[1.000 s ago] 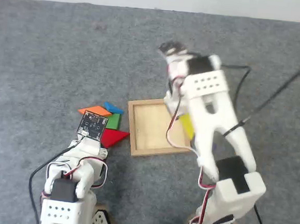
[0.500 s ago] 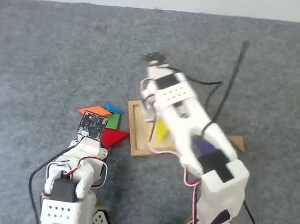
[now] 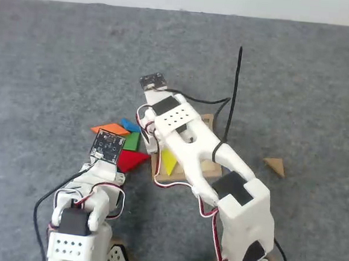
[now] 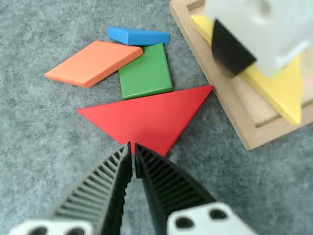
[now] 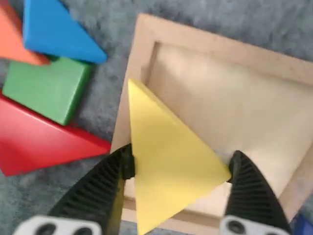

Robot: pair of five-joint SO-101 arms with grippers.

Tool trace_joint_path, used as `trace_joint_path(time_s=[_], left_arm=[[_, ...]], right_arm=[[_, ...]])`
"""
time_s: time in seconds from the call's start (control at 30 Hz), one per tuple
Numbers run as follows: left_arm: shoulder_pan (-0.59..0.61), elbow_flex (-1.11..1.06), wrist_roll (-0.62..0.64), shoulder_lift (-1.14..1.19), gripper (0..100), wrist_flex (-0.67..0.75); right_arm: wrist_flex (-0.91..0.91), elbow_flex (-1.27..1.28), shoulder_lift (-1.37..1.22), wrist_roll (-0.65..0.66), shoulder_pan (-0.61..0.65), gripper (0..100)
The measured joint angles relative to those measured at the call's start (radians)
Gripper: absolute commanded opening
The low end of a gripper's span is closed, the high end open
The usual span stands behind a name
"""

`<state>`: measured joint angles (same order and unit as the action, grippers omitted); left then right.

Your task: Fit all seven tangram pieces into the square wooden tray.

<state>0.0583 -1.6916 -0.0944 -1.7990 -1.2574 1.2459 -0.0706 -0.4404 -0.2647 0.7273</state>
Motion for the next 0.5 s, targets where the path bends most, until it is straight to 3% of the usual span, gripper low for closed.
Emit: trace_joint_path(time_s=[0.07, 0.4, 0.5], left_arm=[[0.0, 0.0, 0.0, 0.0, 2, 0.0], [0.0, 0.0, 0.0, 0.0, 2, 0.0], [0.0, 0.0, 0.0, 0.0, 2, 0.0]], right_arm=[[0.003, -0.011, 0.0, -0.028, 0.002, 41.1], [0.006, -0.015, 0.0, -0.031, 0.02, 40.8], [0.054, -0.015, 0.012, -0.008, -0.031, 40.8]])
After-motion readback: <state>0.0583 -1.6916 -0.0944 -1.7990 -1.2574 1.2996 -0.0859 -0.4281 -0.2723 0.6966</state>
